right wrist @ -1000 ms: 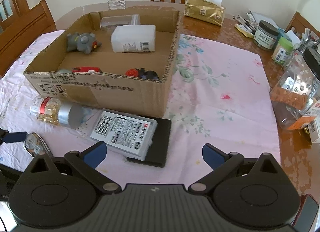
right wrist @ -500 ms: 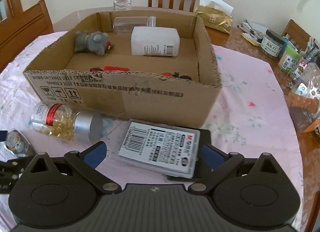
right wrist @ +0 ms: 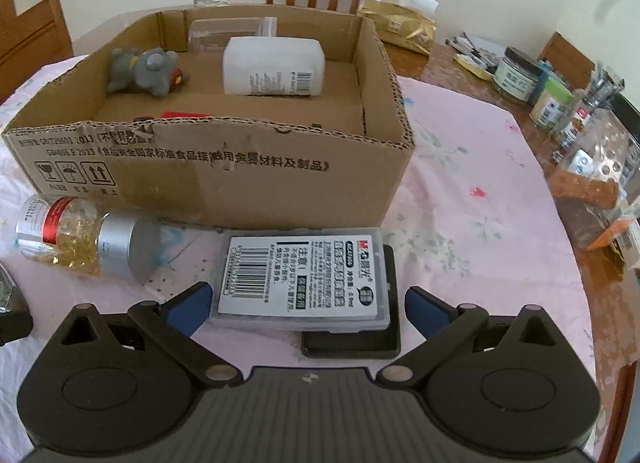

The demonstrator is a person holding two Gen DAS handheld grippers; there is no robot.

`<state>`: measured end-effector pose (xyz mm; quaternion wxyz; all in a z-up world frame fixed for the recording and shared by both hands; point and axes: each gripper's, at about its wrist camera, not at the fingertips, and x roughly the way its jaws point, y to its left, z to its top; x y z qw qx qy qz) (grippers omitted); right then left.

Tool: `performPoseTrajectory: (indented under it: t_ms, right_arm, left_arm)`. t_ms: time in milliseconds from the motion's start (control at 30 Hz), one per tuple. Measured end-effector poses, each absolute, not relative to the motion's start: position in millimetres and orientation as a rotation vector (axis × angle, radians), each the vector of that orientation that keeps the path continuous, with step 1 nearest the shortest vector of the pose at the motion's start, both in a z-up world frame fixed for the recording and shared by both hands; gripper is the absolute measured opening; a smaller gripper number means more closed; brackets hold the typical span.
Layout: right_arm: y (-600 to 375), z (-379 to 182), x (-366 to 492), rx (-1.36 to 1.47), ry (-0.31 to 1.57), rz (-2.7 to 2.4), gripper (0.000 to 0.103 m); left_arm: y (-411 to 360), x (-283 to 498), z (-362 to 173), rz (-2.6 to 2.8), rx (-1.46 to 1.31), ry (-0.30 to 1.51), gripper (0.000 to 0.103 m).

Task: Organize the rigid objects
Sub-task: 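Grasp the white card package with the right gripper while the left holds the tape, then carry the card package into the box and open the right gripper while the left holds the tape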

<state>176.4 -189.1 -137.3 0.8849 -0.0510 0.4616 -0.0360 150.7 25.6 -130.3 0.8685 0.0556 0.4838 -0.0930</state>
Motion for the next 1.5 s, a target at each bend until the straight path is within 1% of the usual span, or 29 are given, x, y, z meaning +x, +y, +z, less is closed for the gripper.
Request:
performPoseTrajectory:
  t_ms: [167,233,467,533,767,800,933,1267,1300,1333,1367,1500]
  right_arm:
    - [-183.8,-136.3,182.8,-0.128,0.941,-0.067,0.103]
    - [-183.8,-135.4,184.5,-0.129,0.943,-0.063,0.098]
    - [-183.8,-135.1,187.9,-0.133,0.946,-0.052,0.096]
    - [-184.0,-134.5,188.1,-0.133,0.943,-0.054,0.094]
    - [-183.3,-134.8,187.7,-0.134,0.947,-0.051,0.094]
    - [-183.3,-134.6,187.9,-0.134,0.950,-0.050,0.094]
    - [-184.1,-131.9,188.0,-0.139,0.958,-0.041,0.093]
    - [-196.5,-103.6,176.5,-0.164,0.973,0.066,0.093]
    - [-199.2,-97.8,174.8,-0.167,0.971,0.080,0.091]
    - [-201.6,-91.9,172.7,-0.176,0.969,0.094,0.076]
    - [-203.8,-85.8,172.1,-0.188,0.983,0.110,0.071]
    - [-212.2,-67.0,168.8,-0.233,0.983,0.169,0.072]
  left_arm:
    - [26.1,152.0,-130.8,-0.176,0.103,1.012,0.092]
    - [27.1,151.7,-131.4,-0.172,0.098,1.010,0.093]
    - [24.8,150.3,-132.8,-0.179,0.118,0.990,0.094]
    - [26.6,153.0,-132.6,-0.176,0.109,1.002,0.094]
    - [28.8,154.4,-132.5,-0.151,0.083,1.030,0.093]
    - [28.6,154.8,-132.2,-0.157,0.081,1.031,0.090]
    - [28.9,156.3,-131.1,-0.175,0.100,1.034,0.089]
    - [34.1,154.3,-112.5,-0.242,0.178,1.034,0.089]
    - [35.1,153.9,-108.7,-0.255,0.187,1.033,0.089]
    - [36.1,153.6,-105.1,-0.266,0.193,1.033,0.089]
    - [37.4,153.4,-100.8,-0.276,0.200,1.034,0.089]
    - [41.6,152.5,-87.2,-0.306,0.223,1.025,0.089]
